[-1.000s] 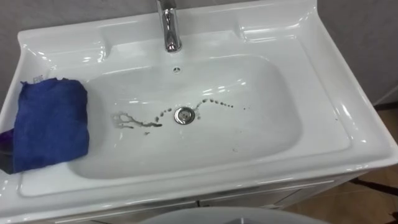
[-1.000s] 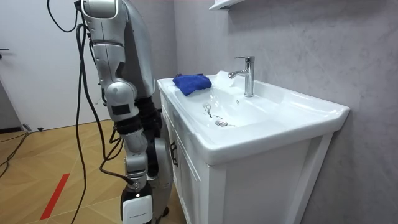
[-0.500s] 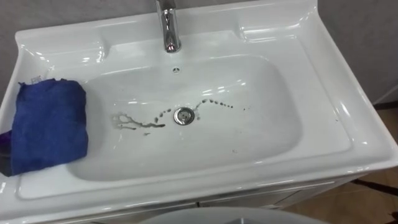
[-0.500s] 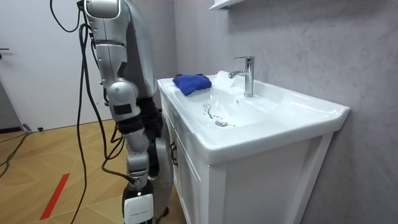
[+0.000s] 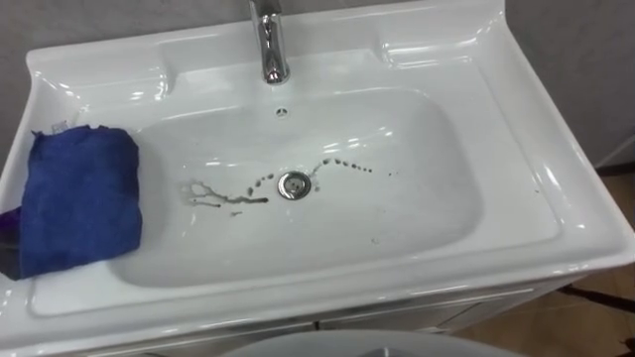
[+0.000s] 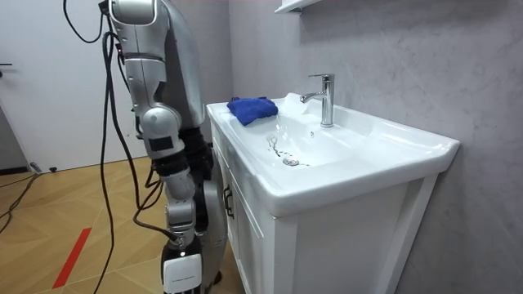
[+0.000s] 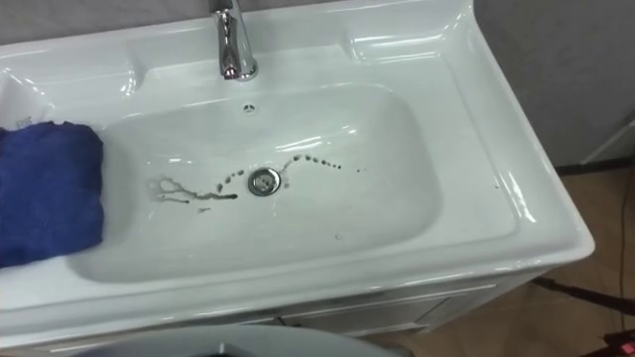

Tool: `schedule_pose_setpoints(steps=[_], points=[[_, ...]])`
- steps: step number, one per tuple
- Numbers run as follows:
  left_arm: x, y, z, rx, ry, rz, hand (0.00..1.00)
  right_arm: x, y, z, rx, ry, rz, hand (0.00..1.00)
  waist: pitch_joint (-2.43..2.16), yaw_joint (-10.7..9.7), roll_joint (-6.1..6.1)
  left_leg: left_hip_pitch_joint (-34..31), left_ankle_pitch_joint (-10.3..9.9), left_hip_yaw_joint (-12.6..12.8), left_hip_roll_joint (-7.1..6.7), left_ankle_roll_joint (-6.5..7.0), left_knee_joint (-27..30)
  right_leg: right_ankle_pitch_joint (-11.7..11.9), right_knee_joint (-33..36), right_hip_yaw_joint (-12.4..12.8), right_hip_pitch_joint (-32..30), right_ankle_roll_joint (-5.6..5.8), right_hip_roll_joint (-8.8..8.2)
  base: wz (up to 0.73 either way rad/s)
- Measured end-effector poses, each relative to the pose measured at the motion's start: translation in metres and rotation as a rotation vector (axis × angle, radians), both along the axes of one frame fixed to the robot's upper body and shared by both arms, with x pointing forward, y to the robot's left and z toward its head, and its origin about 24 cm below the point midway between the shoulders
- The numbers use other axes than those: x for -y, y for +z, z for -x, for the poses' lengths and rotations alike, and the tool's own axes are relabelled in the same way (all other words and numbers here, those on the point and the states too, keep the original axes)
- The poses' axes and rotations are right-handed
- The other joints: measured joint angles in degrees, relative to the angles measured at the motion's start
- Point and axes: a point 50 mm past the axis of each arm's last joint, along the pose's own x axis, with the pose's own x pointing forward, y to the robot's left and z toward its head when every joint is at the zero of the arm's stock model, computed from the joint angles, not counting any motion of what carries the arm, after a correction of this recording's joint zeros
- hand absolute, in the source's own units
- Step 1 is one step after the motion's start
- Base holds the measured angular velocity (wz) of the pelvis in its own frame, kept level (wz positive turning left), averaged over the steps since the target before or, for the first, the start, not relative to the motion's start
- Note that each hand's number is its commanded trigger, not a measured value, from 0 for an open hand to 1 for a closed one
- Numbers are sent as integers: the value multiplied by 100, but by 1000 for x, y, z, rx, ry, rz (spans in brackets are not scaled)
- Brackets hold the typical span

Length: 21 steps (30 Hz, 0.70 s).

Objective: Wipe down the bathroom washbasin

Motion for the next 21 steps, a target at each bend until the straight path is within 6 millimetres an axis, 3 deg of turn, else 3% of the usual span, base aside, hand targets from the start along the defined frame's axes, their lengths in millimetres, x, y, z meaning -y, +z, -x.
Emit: schedule_pose_setpoints(steps=[7,12,21], points=[[-26,10,21,8,325,-197,0,19,4,-9,42,-44,67,0,-22,255,115,-138,0,-151,-34,3,18,-4,-6,-170,-9,7,-23,12],[-50,21,22,59,447,-365,0,34,8,-11,75,-85,104,0,-43,455,197,-176,3,-285,-48,1,67,-3,4,-320,0,6,-34,15],[-79,38,20,86,588,-639,0,45,11,-26,183,-104,160,0,-51,494,302,-218,4,-321,-48,0,105,-3,2,-318,0,6,-32,0]])
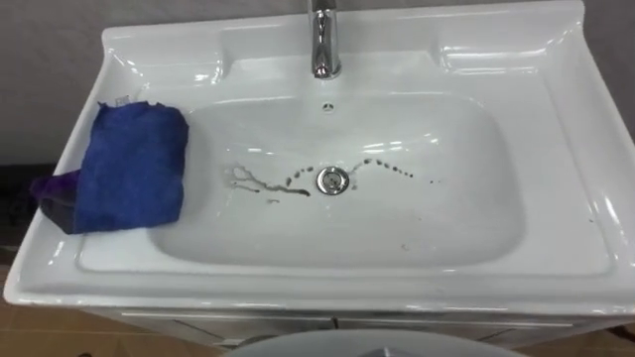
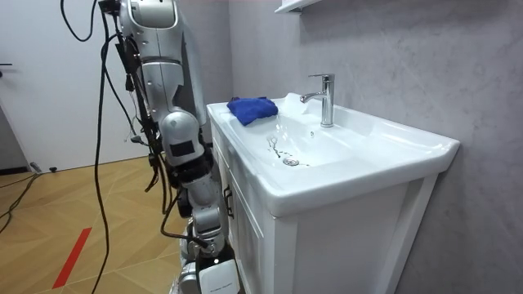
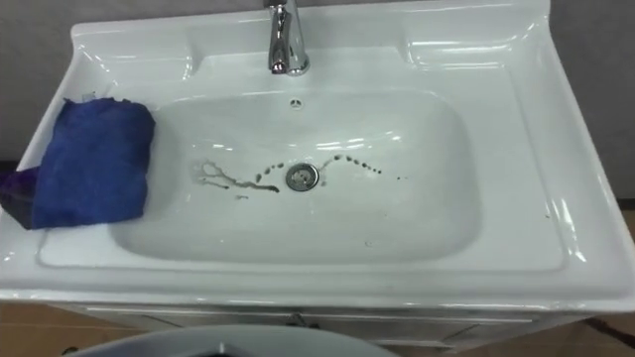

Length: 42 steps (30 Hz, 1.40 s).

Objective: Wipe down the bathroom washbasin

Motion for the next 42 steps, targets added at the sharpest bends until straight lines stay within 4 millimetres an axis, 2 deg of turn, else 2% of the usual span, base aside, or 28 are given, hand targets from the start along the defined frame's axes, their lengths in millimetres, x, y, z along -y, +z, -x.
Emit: schedule_pose_setpoints(steps=[2,3,4,7,12,16,18,23,26,28,31,34,42], points=[[-13,8,-6,30,35,-80,0,1,0,3,0,-12,11,0,-1,40,20,-22,-2,-12,1,-1,-2,0,-27,-5,-20,0,2,0],[-23,14,-16,59,38,-139,0,3,1,4,-1,-14,21,0,-26,92,69,-54,-2,-15,1,-1,-6,1,-51,-3,-49,-1,4,0],[-32,21,-22,78,44,-198,0,5,2,5,2,-14,31,0,-32,165,102,-69,3,-16,-1,-4,-8,11,-64,-3,-85,-6,4,0],[-53,40,-39,148,75,-343,0,9,3,5,20,-13,57,0,-32,198,184,-82,9,-54,-19,1,-16,31,-54,-12,-87,-4,2,3],[-69,65,-77,288,61,-502,0,10,4,2,55,2,58,0,-29,184,300,-161,12,-156,-39,4,1,33,-82,-107,-106,-2,-4,11],[-78,100,-111,464,13,-651,0,11,4,3,77,-18,63,0,-34,196,293,-158,13,-167,-40,3,-12,33,-87,-129,-102,-2,-5,1],[-79,111,-124,525,-8,-692,0,10,4,1,86,-14,60,0,-35,187,279,-158,13,-157,-41,4,-13,33,-88,-127,-104,-2,-7,0],[-79,135,-150,617,-89,-776,0,8,3,2,83,8,40,0,-18,80,230,-151,13,-151,-42,4,-22,33,-96,-107,-101,-1,-3,0],[-77,154,-163,622,-204,-873,0,7,3,5,79,13,24,0,26,52,182,-159,13,-137,-40,4,-13,33,-97,-108,-106,-1,-1,0],[-74,169,-173,631,-286,-948,0,6,2,11,49,26,15,0,27,43,124,-157,13,-120,-39,4,-9,33,-97,-91,-108,-1,-1,0],[-65,185,-186,642,-417,-1024,0,4,1,19,20,10,0,0,24,-12,100,-157,12,-117,-38,5,1,37,-96,-43,-100,5,7,0],[-56,199,-197,616,-546,-1111,0,4,1,19,19,4,1,0,21,-82,78,-157,11,-152,-38,6,32,44,-94,-63,-88,10,7,0],[-16,208,-229,683,-848,-1106,0,0,0,17,1,55,-29,0,47,-228,76,-165,11,-94,-18,6,78,62,-75,-72,-88,-1,11,-1]])
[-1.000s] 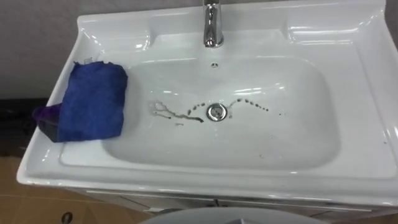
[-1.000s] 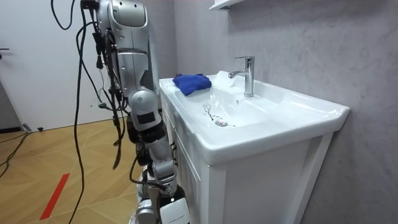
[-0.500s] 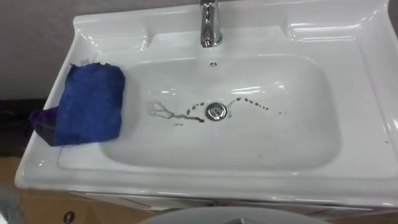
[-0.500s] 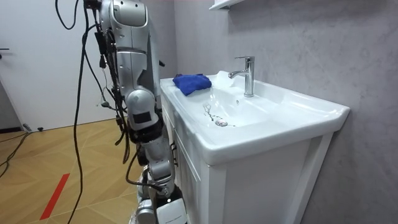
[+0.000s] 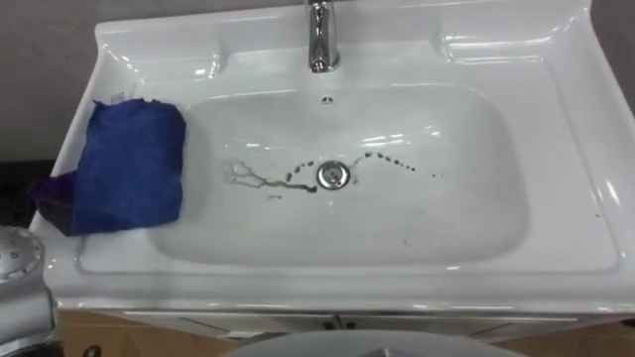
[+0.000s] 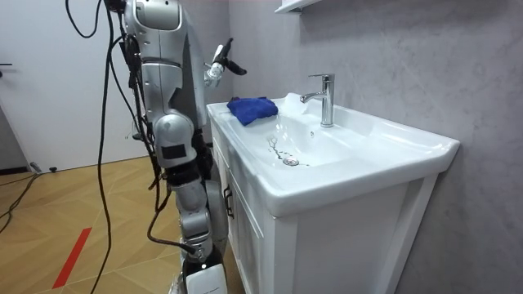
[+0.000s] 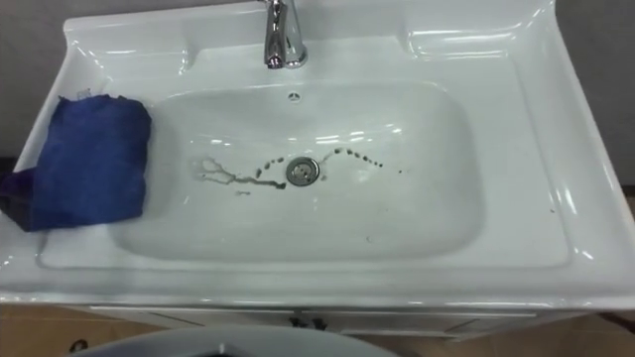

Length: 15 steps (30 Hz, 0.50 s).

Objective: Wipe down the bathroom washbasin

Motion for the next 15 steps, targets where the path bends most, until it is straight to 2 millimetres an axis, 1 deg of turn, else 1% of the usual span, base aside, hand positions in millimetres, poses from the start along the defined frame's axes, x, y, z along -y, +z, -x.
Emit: schedule_pose_setpoints(steps=[2,4,6,8,10,13,15], points=[[6,0,-4,-15,-42,-4,0,-1,0,-1,-7,11,-10,0,14,-47,5,0,0,22,10,0,2,10,-2,7,1,-6,8,-6],[12,-5,-5,-51,-79,-6,0,1,0,-2,-5,20,-7,0,11,-41,45,17,0,90,25,-1,-6,14,-5,75,-7,-9,19,-11],[15,-10,-3,-88,-100,-11,0,1,0,-2,-11,38,-7,0,10,-43,40,19,0,100,28,-1,-10,14,-4,75,-5,-10,19,-3],[17,-15,0,-127,-116,-16,0,1,0,-2,-17,56,-12,0,13,-40,16,21,0,101,27,-2,-11,14,-7,74,-6,-10,19,0],[20,-21,2,-165,-142,-7,0,1,0,-3,-12,59,-18,0,5,-8,-54,42,0,103,26,-2,-34,14,-14,80,-2,-9,18,0],[21,-29,4,-219,-166,15,0,0,0,-4,-2,63,-28,0,7,4,-121,54,0,107,27,-2,-43,16,-18,81,12,-7,19,0],[21,-38,5,-259,-177,38,0,0,0,-5,4,64,-29,0,1,3,-121,62,0,107,27,-1,-46,20,-22,81,22,-3,20,0]])
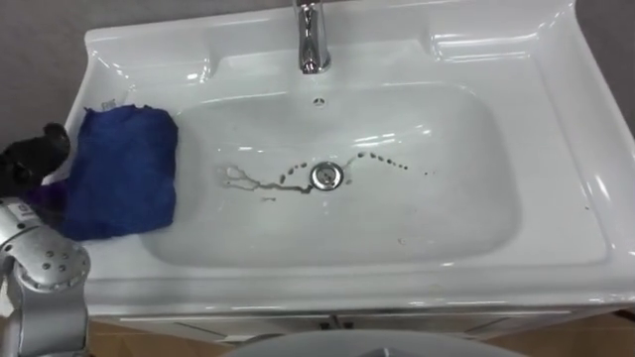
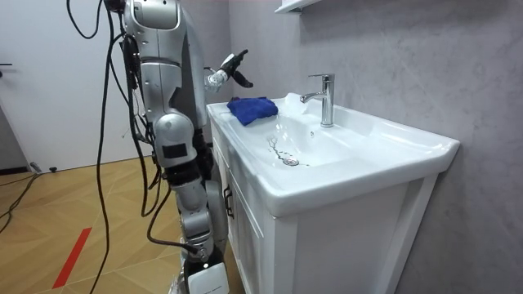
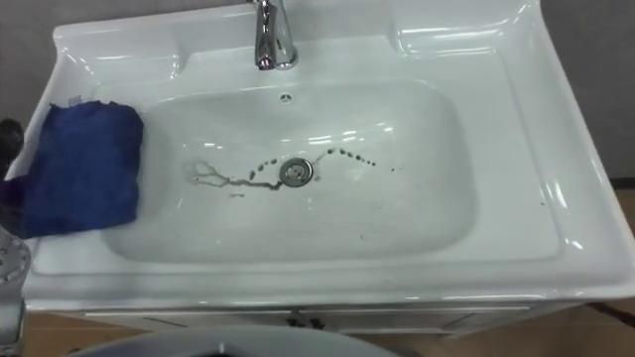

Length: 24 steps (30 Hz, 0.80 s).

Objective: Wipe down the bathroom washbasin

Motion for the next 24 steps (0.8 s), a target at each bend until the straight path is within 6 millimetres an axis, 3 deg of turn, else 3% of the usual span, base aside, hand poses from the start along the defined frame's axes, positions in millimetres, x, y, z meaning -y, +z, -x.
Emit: schedule_pose_setpoints(steps=[5,9,17,24], points=[[9,-17,-1,-71,-38,46,0,-2,-1,0,0,-2,-14,0,4,-31,31,55,0,-14,-1,0,4,3,-8,-5,63,1,0,0],[23,-27,-5,-110,-100,67,0,0,0,-7,12,2,-17,0,45,-200,87,43,0,0,3,0,22,5,3,42,52,-3,3,-2],[36,-29,-10,-167,-177,-35,0,0,0,-12,18,9,-14,0,27,-448,136,87,0,89,17,0,5,11,8,119,43,-8,13,-6],[37,-29,-10,-173,-186,-33,0,0,0,-11,12,10,-16,0,8,-497,98,122,0,146,18,0,2,17,9,153,53,-3,7,-3]])
